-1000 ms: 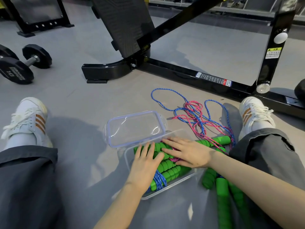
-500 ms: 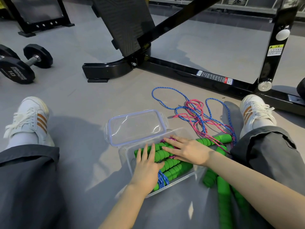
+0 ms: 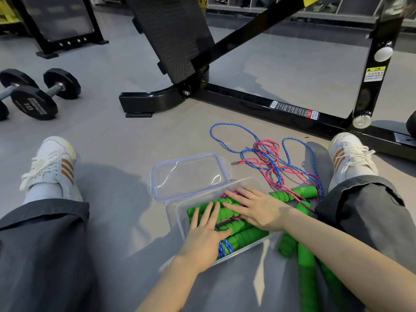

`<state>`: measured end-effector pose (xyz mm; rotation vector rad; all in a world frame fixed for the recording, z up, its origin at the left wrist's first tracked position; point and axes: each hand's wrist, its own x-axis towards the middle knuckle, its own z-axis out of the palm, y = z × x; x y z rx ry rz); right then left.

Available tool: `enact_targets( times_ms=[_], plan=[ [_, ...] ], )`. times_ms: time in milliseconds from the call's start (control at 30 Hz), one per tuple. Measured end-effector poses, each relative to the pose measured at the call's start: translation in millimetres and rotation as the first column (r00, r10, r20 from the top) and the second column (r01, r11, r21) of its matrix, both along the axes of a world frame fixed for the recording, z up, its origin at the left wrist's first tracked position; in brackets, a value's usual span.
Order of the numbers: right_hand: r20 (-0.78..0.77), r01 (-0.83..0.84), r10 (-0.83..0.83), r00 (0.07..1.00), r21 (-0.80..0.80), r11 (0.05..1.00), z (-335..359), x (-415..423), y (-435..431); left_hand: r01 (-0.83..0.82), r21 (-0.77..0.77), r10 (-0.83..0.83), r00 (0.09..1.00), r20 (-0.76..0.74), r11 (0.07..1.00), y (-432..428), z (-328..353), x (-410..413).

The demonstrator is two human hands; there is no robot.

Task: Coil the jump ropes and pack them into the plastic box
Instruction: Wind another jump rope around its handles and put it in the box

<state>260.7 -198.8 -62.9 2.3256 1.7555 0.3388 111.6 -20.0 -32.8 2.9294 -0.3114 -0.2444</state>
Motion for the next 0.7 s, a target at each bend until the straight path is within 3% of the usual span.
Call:
enact_targets(
  times_ms=[100,267,467,633,700],
  plan=[
    [0.000,0.019,-0.019,1.000,-0.035,0.999,-2,-2,-1,-0.017,0.058,0.011,0.995,0.103,0.998,0,-1,-1],
    [-0.050,-0.020,0.023,0.998,0.078,0.997,0,-3,3,-0.109,0.053,0.097,0.978,0.183,0.993,-3,-20,-1],
    [-0.131,0.072,-0.059,0.990,0.098,0.993,3,-10,5,-0.182,0.114,0.185,0.982,-0.021,0.977,-10,-4,0],
    [-0.078,0.065,-0.071,0.994,-0.082,0.994,12,-11,2,-0.280,0.040,0.283,0.948,-0.145,0.959,-14,-7,3],
    [-0.154,0.094,-0.088,0.984,0.030,0.995,15,-14,3,-0.277,0.015,0.275,0.947,-0.166,0.961,-12,-8,3]
  ],
)
